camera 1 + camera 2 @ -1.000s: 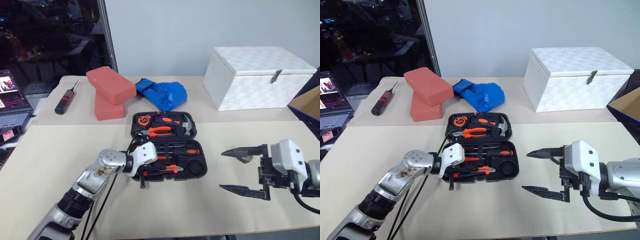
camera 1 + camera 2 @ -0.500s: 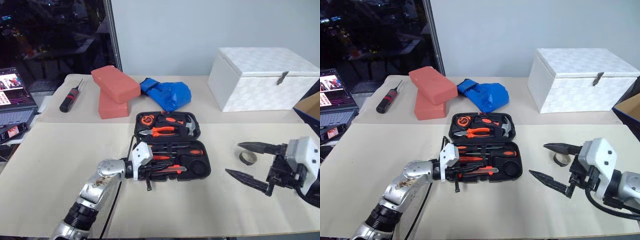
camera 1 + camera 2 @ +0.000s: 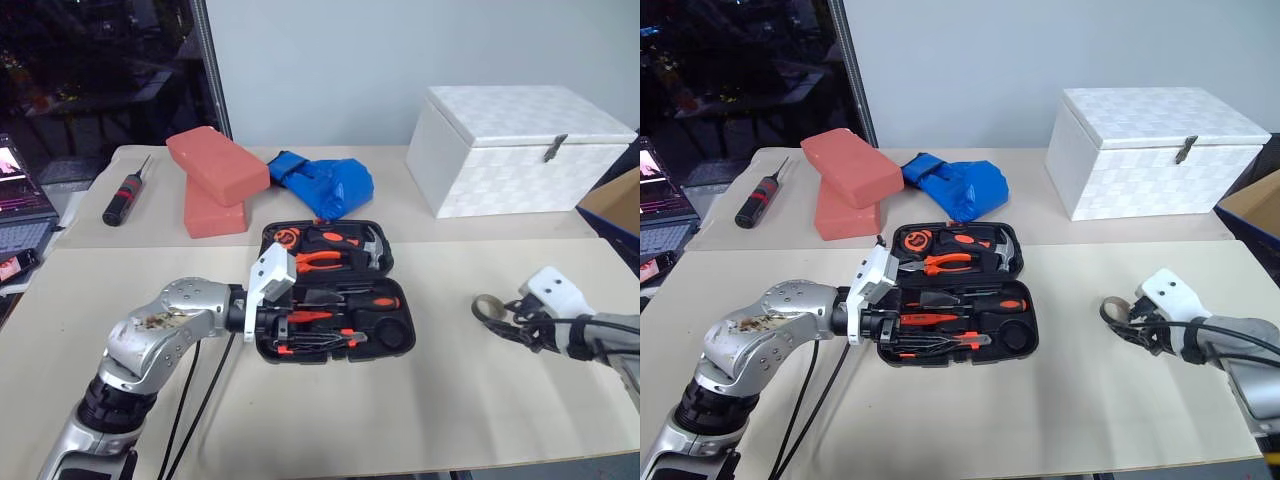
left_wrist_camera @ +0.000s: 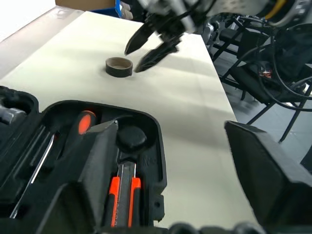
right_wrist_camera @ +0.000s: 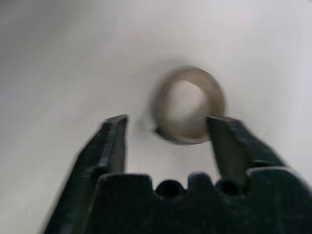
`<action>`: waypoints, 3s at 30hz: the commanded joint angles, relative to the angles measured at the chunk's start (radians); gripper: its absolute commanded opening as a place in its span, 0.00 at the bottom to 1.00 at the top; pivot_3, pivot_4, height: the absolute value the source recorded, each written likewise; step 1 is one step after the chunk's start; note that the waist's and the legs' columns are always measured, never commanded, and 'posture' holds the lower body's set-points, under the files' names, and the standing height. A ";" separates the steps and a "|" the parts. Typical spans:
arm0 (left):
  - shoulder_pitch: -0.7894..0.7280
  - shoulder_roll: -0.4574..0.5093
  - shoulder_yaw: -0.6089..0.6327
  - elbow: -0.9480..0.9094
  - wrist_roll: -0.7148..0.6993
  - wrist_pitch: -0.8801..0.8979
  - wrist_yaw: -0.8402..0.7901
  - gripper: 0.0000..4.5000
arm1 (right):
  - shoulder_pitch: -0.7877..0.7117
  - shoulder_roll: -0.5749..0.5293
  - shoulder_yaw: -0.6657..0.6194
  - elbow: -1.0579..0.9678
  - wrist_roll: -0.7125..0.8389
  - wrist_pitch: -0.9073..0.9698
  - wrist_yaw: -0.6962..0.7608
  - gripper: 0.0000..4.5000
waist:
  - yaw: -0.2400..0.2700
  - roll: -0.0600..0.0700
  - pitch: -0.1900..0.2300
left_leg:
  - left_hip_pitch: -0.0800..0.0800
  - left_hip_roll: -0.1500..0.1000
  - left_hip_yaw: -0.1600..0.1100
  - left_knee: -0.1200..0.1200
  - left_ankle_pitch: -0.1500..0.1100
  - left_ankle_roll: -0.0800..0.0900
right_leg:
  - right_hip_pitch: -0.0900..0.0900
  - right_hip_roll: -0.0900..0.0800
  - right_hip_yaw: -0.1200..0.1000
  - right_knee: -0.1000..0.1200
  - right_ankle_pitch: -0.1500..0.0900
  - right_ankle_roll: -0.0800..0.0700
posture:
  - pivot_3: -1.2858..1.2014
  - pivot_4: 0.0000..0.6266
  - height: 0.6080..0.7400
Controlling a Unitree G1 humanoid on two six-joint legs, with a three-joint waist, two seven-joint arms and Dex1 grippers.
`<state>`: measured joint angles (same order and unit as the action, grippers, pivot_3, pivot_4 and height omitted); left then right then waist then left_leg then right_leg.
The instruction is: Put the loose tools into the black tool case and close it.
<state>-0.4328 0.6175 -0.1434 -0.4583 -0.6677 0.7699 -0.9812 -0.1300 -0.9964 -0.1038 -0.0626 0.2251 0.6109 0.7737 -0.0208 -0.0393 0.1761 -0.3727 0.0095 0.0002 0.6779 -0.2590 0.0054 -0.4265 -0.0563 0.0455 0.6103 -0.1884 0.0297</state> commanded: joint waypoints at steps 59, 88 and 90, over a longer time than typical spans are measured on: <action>0.204 -0.057 0.314 -0.003 -0.093 0.009 0.425 0.84 | -0.414 0.186 0.137 -0.352 0.266 0.212 0.244 0.64 | 0.012 -0.002 0.003 | -0.011 0.003 -0.001 0.006 0.000 0.000 | -0.010 0.001 -0.002 0.001 0.004 -0.001 | 0.52 0.24 1.00; -0.474 -0.233 0.377 0.930 0.099 0.264 0.605 0.00 | -0.912 0.560 0.149 0.624 0.019 0.322 -0.166 0.00 | -0.018 -0.004 0.003 | -0.017 -0.003 -0.002 0.002 0.006 -0.002 | -0.014 -0.004 -0.001 0.000 0.021 -0.005 | 0.52 0.24 1.00; -0.479 -0.239 0.393 0.923 0.092 0.278 0.599 0.00 | -0.927 0.570 0.130 0.636 0.031 0.281 -0.136 0.00 | -0.021 -0.004 0.003 | -0.017 -0.003 -0.002 0.002 0.006 -0.002 | -0.014 -0.004 -0.001 0.000 0.021 -0.005 | 0.52 0.24 1.00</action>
<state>-0.8665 0.3907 0.2323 0.4898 -0.5412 1.0357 -0.3613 -1.0098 -0.4396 0.0569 0.5858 0.2199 0.9490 0.5879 -0.0422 -0.0429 0.1792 -0.3898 0.0061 -0.0018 0.6797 -0.2527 0.0032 -0.4410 -0.0598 0.0442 0.6110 -0.1678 0.0246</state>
